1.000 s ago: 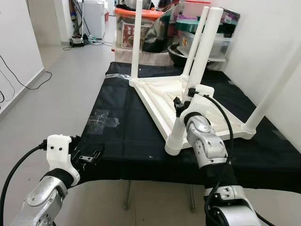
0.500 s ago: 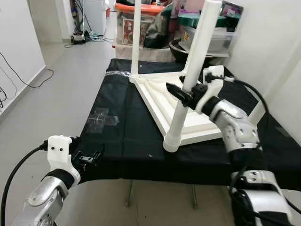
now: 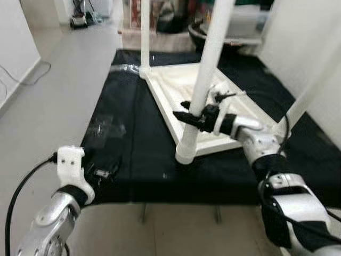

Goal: Building children table

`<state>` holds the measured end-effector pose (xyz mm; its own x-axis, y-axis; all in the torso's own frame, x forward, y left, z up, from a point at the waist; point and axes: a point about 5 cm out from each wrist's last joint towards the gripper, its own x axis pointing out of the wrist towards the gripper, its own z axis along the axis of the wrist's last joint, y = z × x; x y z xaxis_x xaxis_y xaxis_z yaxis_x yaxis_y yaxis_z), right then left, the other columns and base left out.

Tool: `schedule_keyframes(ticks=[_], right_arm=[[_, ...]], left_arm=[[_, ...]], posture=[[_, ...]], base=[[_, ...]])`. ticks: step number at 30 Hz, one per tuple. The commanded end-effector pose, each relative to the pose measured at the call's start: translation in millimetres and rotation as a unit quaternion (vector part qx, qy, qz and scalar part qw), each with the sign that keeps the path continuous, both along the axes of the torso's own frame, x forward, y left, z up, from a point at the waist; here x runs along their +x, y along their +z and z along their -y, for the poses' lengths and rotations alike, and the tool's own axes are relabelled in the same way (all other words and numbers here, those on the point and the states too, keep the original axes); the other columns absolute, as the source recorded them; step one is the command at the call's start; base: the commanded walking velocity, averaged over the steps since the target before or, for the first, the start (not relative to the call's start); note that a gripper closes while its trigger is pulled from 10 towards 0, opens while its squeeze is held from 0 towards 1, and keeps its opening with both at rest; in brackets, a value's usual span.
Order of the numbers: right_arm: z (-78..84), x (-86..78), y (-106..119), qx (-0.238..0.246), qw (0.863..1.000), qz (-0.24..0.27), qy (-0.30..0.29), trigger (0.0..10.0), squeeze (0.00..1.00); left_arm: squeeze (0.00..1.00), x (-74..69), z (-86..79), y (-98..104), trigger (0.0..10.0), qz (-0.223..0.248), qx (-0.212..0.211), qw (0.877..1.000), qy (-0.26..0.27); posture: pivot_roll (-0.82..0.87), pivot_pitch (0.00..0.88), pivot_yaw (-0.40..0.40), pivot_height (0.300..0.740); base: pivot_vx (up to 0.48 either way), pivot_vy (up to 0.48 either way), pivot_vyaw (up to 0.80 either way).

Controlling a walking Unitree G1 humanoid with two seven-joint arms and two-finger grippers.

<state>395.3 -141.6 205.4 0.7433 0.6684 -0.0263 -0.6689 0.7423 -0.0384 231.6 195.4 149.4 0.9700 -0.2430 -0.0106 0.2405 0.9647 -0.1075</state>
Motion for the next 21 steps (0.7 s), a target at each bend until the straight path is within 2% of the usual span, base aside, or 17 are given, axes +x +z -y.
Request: schedule_keyframes(ticks=[1, 2, 3, 4, 5, 6, 7, 10, 11, 12, 13, 14, 15, 16, 19, 20, 21], right_arm=[[15.1, 7.6, 3.2, -0.029, 0.993, 0.017, -0.110, 0.0, 0.00], [15.1, 7.6, 3.2, -0.029, 0.993, 0.017, -0.110, 0.0, 0.00], [36.7, 8.3, -10.1, -0.032, 0.941, -0.011, -0.336, 0.0, 0.00], [36.7, 8.3, -10.1, -0.032, 0.941, -0.011, -0.336, 0.0, 0.00], [40.7, 1.2, -18.6, -0.036, 0.913, -0.012, -0.405, 0.0, 0.00], [35.3, -8.6, -26.8, -0.034, 0.900, -0.016, -0.434, 0.0, 0.00], [24.8, -18.6, -32.8, -0.031, 0.899, -0.021, -0.437, 0.0, 0.00], [14.8, -25.6, -35.4, -0.027, 0.903, -0.022, -0.428, 0.0, 0.00], [-6.6, -34.6, -39.4, -0.020, 0.912, -0.032, -0.409, 0.0, 0.00], [-6.6, -34.6, -39.4, -0.020, 0.912, -0.032, -0.409, 0.0, 0.00], [-23.6, -39.6, -39.7, -0.017, 0.922, -0.032, -0.385, 0.0, 0.00], [-39.0, -38.0, -39.6, -0.006, 0.935, -0.040, -0.351, 10.0, 0.00], [-39.0, -38.0, -39.6, -0.006, 0.935, -0.040, -0.351, 10.0, 0.00], [-50.4, -28.7, -33.0, 0.011, 0.953, -0.033, -0.301, 10.0, 0.00], [-50.2, -24.8, -30.0, 0.024, 0.955, -0.034, -0.292, 10.0, 0.00], [-45.8, -20.2, -23.2, 0.034, 0.956, -0.017, -0.291, 10.0, 1.00], [-43.2, -20.7, -17.6, 0.038, 0.952, -0.009, -0.304, 10.0, 1.00]], left_arm=[[0.00, -1.1, 1.6, -2.9, 10.0, -0.005, 0.001, 1.000, -0.002], [0.00, -1.1, 1.6, -2.9, 10.0, -0.005, 0.001, 1.000, -0.002], [0.00, -1.8, 2.0, -2.6, 10.0, -0.004, 0.001, 1.000, -0.003], [0.00, -1.8, 2.0, -2.6, 10.0, -0.004, 0.001, 1.000, -0.003], [0.00, -2.0, 2.2, -2.5, 10.0, -0.003, 0.001, 1.000, -0.003], [0.00, -2.1, 2.4, -2.3, 10.0, -0.003, 0.001, 1.000, -0.003], [0.00, -2.1, 2.5, -2.2, 10.0, -0.003, 0.001, 1.000, -0.003], [0.00, -2.0, 2.5, -2.1, 10.0, -0.002, 0.001, 1.000, -0.003], [0.00, -1.5, 2.6, -2.0, 10.0, -0.002, 0.001, 1.000, -0.003], [0.00, -1.5, 2.6, -2.0, 10.0, -0.002, 0.001, 1.000, -0.003], [0.00, -0.9, 2.9, -2.0, 10.0, -0.003, 0.001, 1.000, -0.004], [0.00, 0.1, 3.2, -2.2, 10.0, -0.003, 0.000, 1.000, -0.004], [0.00, 0.1, 3.2, -2.2, 10.0, -0.003, 0.000, 1.000, -0.004], [0.00, 1.2, 3.5, -2.6, 10.0, -0.003, -0.001, 1.000, -0.005], [0.00, 1.4, 3.5, -2.6, 10.0, -0.003, -0.001, 1.000, -0.006], [0.00, 1.6, 3.6, -2.7, 10.0, -0.003, -0.002, 1.000, -0.006], [0.00, 1.9, 3.8, -2.7, 10.0, -0.002, -0.003, 1.000, -0.006]], posture=[[0.14, 0.000, -0.132, 0.740], [0.14, 0.000, -0.132, 0.740], [0.13, 0.000, -0.132, 0.740], [0.13, 0.000, -0.132, 0.740], [0.13, 0.000, -0.132, 0.740], [0.13, 0.000, -0.131, 0.740], [0.13, 0.000, -0.129, 0.740], [0.13, 0.000, -0.129, 0.740], [0.13, 0.000, -0.122, 0.740], [0.13, 0.000, -0.122, 0.740], [0.13, 0.000, -0.120, 0.740], [0.12, 0.000, -0.118, 0.740], [0.12, 0.000, -0.118, 0.740], [0.12, 0.000, -0.117, 0.740], [0.12, 0.000, -0.117, 0.740], [0.12, 0.000, -0.120, 0.740], [0.12, 0.000, -0.125, 0.740]], base=[[0.000, 0.000, 0.00], [0.000, 0.000, 0.00], [0.000, 0.000, 0.00], [0.000, 0.000, 0.00], [0.000, 0.000, 0.00], [0.000, 0.000, 0.00], [0.000, 0.000, 0.00], [0.000, 0.000, 0.00], [0.000, 0.000, 0.00], [0.000, 0.000, 0.00], [0.000, 0.000, 0.00], [0.000, 0.000, 0.00], [0.000, 0.000, 0.00], [0.000, 0.000, 0.00], [0.000, 0.000, 0.00], [0.000, 0.000, 0.00], [0.000, 0.000, 0.00]])
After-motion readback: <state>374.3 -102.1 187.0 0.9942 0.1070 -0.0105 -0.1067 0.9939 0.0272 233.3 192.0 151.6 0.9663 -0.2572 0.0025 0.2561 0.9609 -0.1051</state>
